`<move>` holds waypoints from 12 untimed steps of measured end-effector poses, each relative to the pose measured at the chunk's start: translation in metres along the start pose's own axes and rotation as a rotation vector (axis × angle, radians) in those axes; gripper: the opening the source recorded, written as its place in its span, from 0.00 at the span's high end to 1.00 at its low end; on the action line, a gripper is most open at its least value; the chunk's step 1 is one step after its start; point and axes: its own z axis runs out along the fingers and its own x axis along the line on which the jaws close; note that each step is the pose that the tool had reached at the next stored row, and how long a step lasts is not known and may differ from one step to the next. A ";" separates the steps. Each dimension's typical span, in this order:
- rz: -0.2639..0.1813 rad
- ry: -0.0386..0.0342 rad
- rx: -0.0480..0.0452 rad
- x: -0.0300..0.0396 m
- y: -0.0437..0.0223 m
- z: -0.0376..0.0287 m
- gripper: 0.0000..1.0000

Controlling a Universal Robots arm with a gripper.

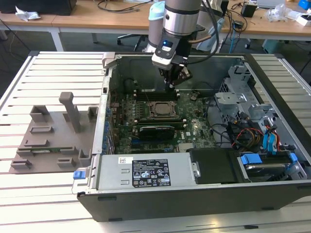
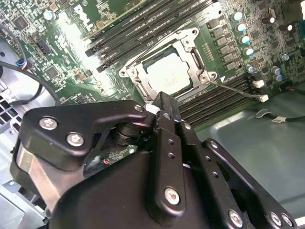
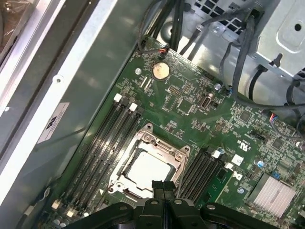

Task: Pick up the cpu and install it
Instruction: 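Install the first cpu locking lever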

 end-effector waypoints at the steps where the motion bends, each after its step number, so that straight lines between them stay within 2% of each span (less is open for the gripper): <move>1: -0.009 -0.0005 -0.0005 0.0000 0.0000 0.0000 0.89; 12: -0.104 -0.0059 -0.0055 0.0000 0.0000 0.0000 0.89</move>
